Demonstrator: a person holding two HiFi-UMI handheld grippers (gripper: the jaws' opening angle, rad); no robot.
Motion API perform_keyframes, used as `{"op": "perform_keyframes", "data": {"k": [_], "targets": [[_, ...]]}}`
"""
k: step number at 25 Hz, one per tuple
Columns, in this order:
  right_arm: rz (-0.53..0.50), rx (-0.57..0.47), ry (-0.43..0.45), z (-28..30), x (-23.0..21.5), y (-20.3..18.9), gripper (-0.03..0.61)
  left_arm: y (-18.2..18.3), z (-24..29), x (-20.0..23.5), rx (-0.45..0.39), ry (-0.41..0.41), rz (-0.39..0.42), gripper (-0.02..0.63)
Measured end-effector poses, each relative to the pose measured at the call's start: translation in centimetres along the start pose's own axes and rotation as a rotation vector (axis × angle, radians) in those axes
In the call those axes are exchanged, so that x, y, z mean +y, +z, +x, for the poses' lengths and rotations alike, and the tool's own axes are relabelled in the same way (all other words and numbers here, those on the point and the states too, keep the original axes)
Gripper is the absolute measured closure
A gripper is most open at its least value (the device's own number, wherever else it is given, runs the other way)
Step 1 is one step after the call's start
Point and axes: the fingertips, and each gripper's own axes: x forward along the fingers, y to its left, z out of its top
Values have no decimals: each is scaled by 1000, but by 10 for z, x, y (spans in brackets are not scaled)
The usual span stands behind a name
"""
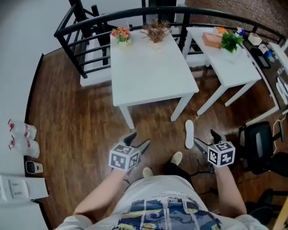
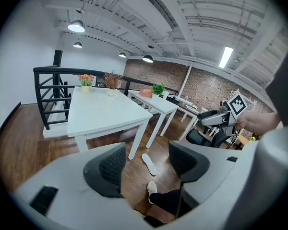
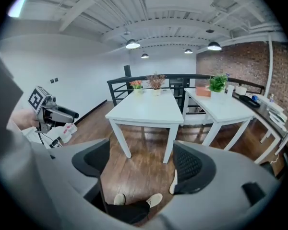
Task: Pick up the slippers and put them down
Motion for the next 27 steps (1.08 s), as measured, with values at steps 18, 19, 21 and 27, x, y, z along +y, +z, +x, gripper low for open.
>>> {"op": "perform_keyframes", "data": {"k": [18,19,21,27], "targets": [[-39,35,16,-5,20,14,150,-8,-30,26,28,37,-52,329],[-42,39,19,-5,21,15,150,-9,-30,26,31,37,-57,328],[-48,45,24,-4,22,17,150,-10,-30,27,35,36,-67,328],[-60,57,33,1,22,17,150,-9,-29,27,37,37,-71,329]]}}
